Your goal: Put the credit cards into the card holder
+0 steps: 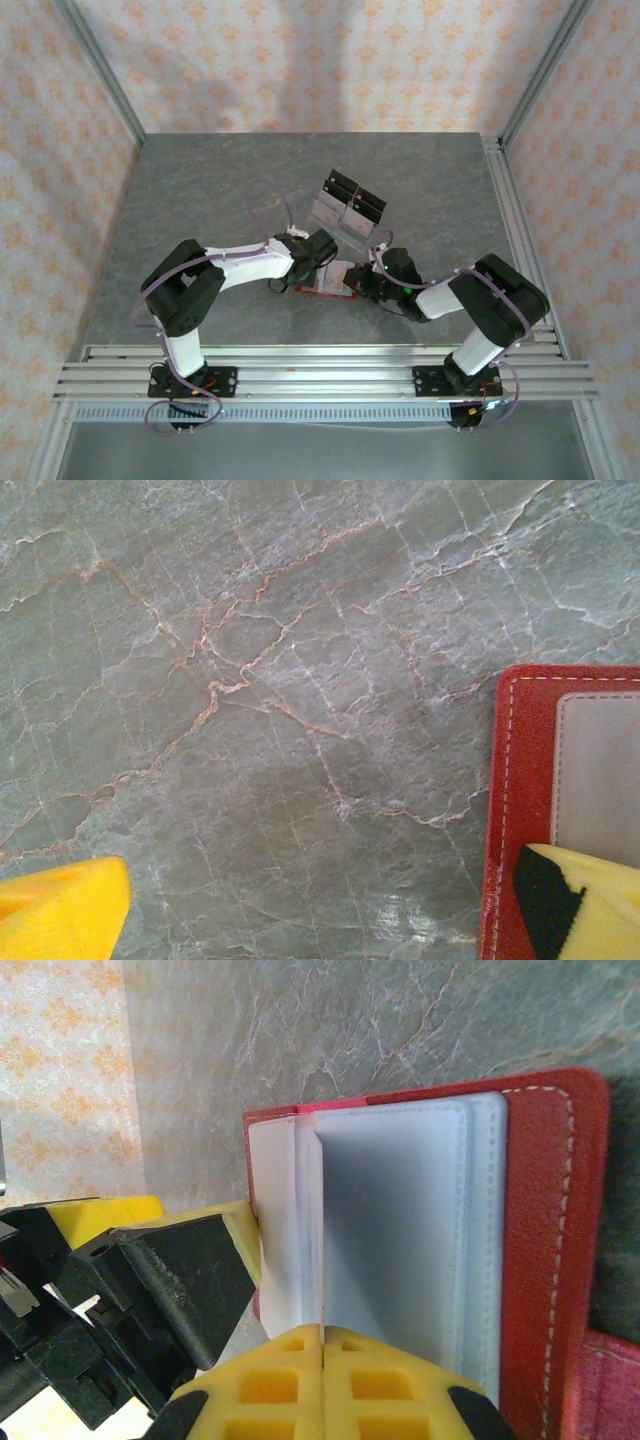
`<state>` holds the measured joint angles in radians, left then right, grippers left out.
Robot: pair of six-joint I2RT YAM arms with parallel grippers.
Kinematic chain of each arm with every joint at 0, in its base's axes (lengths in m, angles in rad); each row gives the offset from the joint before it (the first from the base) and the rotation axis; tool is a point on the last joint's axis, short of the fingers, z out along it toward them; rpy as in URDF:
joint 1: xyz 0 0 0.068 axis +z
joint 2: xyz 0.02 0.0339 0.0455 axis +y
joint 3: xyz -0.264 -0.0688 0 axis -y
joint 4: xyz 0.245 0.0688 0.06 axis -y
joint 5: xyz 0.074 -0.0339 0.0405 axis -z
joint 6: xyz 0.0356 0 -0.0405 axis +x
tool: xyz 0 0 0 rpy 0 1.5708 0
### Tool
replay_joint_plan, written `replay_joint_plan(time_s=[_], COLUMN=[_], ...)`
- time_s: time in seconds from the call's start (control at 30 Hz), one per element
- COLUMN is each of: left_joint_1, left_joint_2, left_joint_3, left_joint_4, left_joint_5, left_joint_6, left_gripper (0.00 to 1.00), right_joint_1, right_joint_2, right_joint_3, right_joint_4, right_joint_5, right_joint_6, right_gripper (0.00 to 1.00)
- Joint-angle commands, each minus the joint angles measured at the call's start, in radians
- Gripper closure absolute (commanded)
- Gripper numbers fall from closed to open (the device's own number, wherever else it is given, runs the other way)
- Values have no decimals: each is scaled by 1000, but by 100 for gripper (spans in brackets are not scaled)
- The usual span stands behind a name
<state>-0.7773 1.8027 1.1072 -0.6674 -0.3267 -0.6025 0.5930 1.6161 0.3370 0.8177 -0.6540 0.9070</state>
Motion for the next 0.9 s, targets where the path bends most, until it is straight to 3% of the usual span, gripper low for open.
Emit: replay_joint_plan(time_s=[0.0, 0.4, 0.87], left_joint_1=[-5, -6, -5], left_joint_2=[1, 4, 7], left_joint_3=[-11, -13, -12], left_joint_4=[-32, -29, -26], left_joint_5=[-42, -41, -38], left_joint_6=[-13, -12, -10], left_gripper=[0, 0, 0], right_joint_1=[5, 5, 5], right_joint_2=[32, 116, 165], right_joint_3=[-1, 6, 16], right_joint_4=[51, 193, 239], right_joint_5=[-8, -36, -47], right_joint_6=[10, 71, 92], right_gripper=[100, 100, 100])
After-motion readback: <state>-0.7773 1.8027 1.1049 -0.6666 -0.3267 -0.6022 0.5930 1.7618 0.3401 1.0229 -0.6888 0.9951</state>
